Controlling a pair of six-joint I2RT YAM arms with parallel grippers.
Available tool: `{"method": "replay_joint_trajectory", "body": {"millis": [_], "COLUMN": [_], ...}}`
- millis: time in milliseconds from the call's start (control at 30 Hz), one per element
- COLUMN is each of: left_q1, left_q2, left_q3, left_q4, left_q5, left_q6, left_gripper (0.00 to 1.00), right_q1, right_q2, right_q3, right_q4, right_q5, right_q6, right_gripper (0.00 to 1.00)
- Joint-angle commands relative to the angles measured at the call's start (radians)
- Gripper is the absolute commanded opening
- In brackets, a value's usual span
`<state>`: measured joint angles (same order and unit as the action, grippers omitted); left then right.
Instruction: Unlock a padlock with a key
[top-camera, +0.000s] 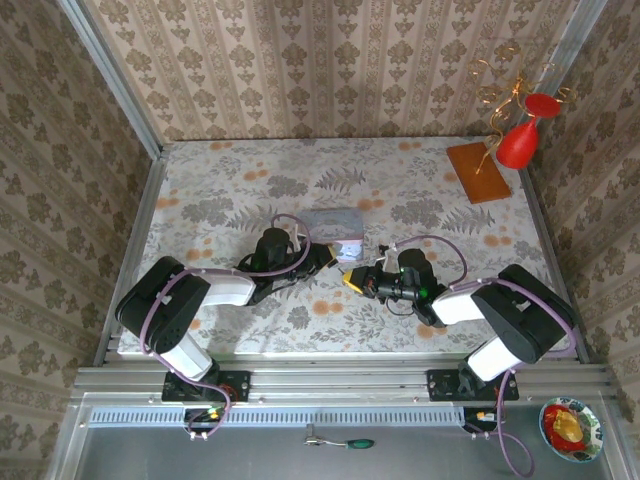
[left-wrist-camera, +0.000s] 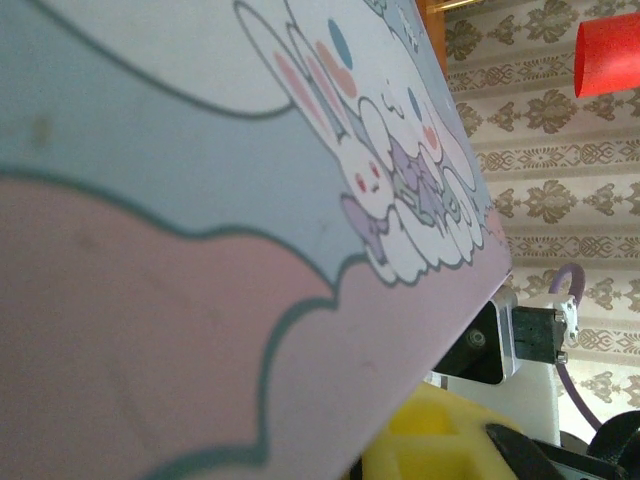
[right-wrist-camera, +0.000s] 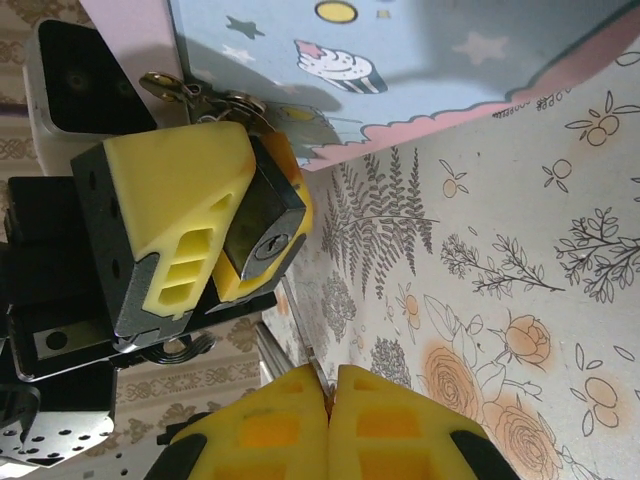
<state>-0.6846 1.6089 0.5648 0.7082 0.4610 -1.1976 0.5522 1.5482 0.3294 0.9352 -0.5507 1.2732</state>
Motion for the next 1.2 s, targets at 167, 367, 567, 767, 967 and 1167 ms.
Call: {"method": "replay_joint_trajectory", "body": {"millis": [167, 367, 567, 767, 967, 1167], "left_q1": [0.000, -0.004, -0.007, -0.007, -0.007, -0.007], "left_q2": [0.000, 0.001, 0.000, 0.003, 0.005, 0.003], "left_q3": [-0.009, -0.012, -0.011, -0.014, -0.014, -0.017], "left_q4": [0.100, 0.108, 0.108, 0.111, 0.116, 0.122], "left_q5": [0.042, 0.050, 0.050, 0.046, 0.047, 0.050], "left_q6": [-0.033, -0.036, -0.036, -0.036, -0.038, -0.040], "left_gripper": [0.00, 0.00, 0.00, 0.00, 0.00, 0.00], "right_q1": [-0.006, -0.006, -0.006, -0.006, -0.006, -0.012], "right_q2": [0.059, 0.087, 0.119, 0.110, 0.105, 0.086], "right_q3": [0.003, 0.014, 0.015, 0.004, -0.004, -0.006], "right_q4": [0.123, 0.154, 0.214, 0.220, 0.221, 0.210], "right_q5": [-0.037, -0.043, -0.049, -0.043, -0.040, -0.034], "right_q6": [0.056, 0.072, 0.100, 0.100, 0.099, 0.095], "right_gripper": [0.00, 0.00, 0.00, 0.00, 0.00, 0.00]}}
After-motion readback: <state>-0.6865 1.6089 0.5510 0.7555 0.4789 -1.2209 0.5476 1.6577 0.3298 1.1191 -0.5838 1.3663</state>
